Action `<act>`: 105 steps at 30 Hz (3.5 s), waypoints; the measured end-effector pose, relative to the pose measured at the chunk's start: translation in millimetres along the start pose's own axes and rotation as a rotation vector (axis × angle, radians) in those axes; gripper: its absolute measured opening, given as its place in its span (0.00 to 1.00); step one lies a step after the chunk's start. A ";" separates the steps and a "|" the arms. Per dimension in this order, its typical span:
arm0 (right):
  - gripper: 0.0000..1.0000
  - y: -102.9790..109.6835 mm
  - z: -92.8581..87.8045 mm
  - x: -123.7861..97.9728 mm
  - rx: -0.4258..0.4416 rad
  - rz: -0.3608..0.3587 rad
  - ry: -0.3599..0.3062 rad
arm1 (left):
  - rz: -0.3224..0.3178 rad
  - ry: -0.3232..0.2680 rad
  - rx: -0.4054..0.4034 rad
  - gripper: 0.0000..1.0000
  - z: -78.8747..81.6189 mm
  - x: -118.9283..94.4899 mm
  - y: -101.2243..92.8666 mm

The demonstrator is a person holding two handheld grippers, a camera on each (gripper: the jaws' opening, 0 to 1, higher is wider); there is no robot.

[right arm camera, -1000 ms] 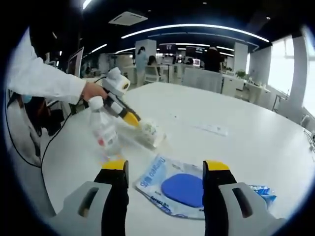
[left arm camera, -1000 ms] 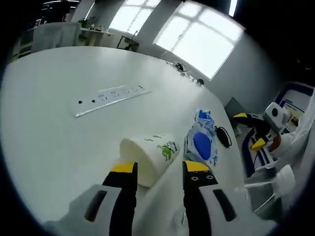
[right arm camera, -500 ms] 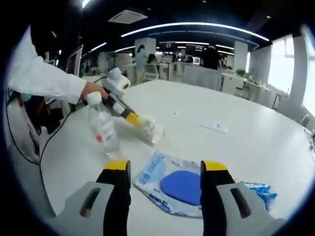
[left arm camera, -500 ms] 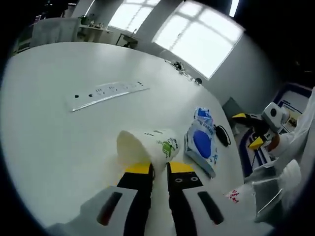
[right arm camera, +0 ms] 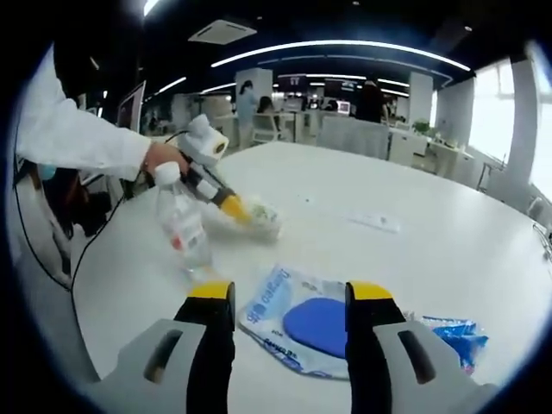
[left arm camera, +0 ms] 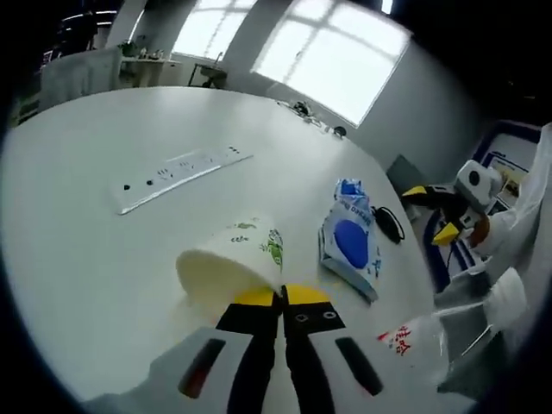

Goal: Arrange the tabletop items into an orderly group along one side of the table until the central work area is clear of visible clutter.

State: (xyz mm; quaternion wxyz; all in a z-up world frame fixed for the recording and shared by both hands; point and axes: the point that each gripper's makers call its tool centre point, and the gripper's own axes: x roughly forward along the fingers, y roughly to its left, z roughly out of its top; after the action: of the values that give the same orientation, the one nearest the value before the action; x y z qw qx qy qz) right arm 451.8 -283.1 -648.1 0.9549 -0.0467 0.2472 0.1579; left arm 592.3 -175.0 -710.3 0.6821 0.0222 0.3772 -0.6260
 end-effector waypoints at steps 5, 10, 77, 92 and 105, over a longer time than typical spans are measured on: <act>0.47 6.7 5.8 -0.8 -0.002 0.028 -0.024 | 0.017 0.015 0.042 0.00 7.6 -5.0 -1.4; 0.50 10.9 7.1 -1.6 0.003 0.045 -0.033 | 0.035 0.040 0.088 0.00 16.5 -11.3 -5.5; 0.34 -10.3 124.7 -52.9 -0.125 0.270 -0.133 | 0.257 0.826 1.064 0.00 13.0 -28.9 -178.9; 0.17 51.7 101.8 -23.0 -0.255 0.527 0.169 | 0.325 0.976 1.179 0.00 -13.2 -24.7 -197.0; 0.04 64.1 58.0 -13.6 -0.296 0.537 0.424 | 0.356 1.019 1.192 0.00 -20.9 -24.8 -203.2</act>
State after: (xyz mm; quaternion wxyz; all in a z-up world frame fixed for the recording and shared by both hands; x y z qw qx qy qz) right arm 446.3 -216.5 -591.6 0.7901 -0.1492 0.4175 0.4233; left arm 406.9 -187.4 -622.0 0.3892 0.7253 0.2352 -0.5169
